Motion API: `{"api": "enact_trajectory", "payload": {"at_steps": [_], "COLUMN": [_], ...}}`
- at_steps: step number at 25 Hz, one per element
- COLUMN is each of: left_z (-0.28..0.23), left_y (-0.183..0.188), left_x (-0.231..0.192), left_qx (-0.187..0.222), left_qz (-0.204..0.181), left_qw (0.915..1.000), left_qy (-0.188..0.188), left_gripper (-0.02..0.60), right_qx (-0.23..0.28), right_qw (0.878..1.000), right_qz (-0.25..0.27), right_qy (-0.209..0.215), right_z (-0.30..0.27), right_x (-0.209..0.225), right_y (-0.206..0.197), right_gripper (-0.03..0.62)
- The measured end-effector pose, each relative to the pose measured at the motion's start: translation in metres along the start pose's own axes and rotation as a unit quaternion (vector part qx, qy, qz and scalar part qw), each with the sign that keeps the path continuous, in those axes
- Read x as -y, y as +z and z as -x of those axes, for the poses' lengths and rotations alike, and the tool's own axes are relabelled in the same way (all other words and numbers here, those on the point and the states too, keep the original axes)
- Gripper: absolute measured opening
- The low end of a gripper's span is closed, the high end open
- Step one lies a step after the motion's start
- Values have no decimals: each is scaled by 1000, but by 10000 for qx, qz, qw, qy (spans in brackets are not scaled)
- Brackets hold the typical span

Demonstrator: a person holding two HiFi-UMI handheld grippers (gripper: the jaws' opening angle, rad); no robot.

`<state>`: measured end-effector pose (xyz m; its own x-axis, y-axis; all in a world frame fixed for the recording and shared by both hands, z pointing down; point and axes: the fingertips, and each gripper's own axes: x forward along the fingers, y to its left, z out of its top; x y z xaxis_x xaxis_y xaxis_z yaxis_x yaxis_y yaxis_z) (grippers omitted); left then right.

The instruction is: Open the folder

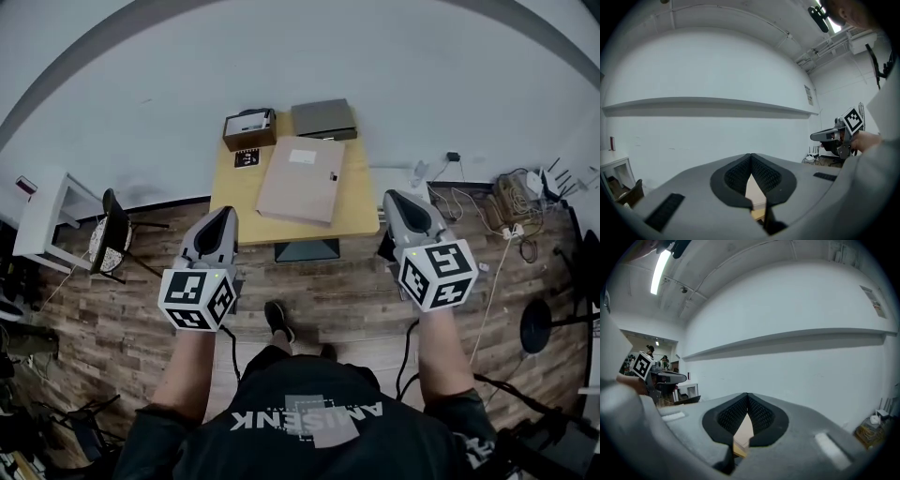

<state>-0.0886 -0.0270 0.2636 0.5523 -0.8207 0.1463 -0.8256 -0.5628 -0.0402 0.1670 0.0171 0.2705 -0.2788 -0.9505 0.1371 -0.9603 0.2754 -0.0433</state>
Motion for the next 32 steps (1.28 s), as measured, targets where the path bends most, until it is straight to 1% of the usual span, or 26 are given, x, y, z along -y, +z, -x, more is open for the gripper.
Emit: {"api": "enact_trajectory", "payload": {"at_steps": [5,8,14,17,19,22,27,32], "left_z": [-38,-67,-124,-148,-164,-184,-209,-230], "left_y": [0,5,17,13,9,7,3,2], "left_x": [-22,-37,-77,-96,-105,-117,-139,-150], "left_qx": [188,288,249,156,71,72,60,27], "left_qz": [54,56,51,52,56,120,135,214], "left_qw": [9998,9992,9980,9973,9958,9935,9909,9875], "left_qy": [-87,-279,-585,-710,-906,-1126,-1337,-1562], "left_gripper": [0,0,0,0,2,0,2,2], "right_qx": [-36,-73,-24,-62,-144,-182,-45,-220], "right_qw": [9998,9993,9985,9979,9971,9962,9920,9903], "right_qz": [118,116,80,54,145,56,-60,-38], "right_qy": [-141,-335,-534,-643,-730,-852,-1261,-1374], "right_z": [-25,-47,-101,-127,-144,-166,-186,-203], "right_x": [4,10,19,19,18,20,29,31], "right_y": [3,11,27,27,26,28,36,37], "right_gripper": [5,5,5,5,5,5,5,5]}}
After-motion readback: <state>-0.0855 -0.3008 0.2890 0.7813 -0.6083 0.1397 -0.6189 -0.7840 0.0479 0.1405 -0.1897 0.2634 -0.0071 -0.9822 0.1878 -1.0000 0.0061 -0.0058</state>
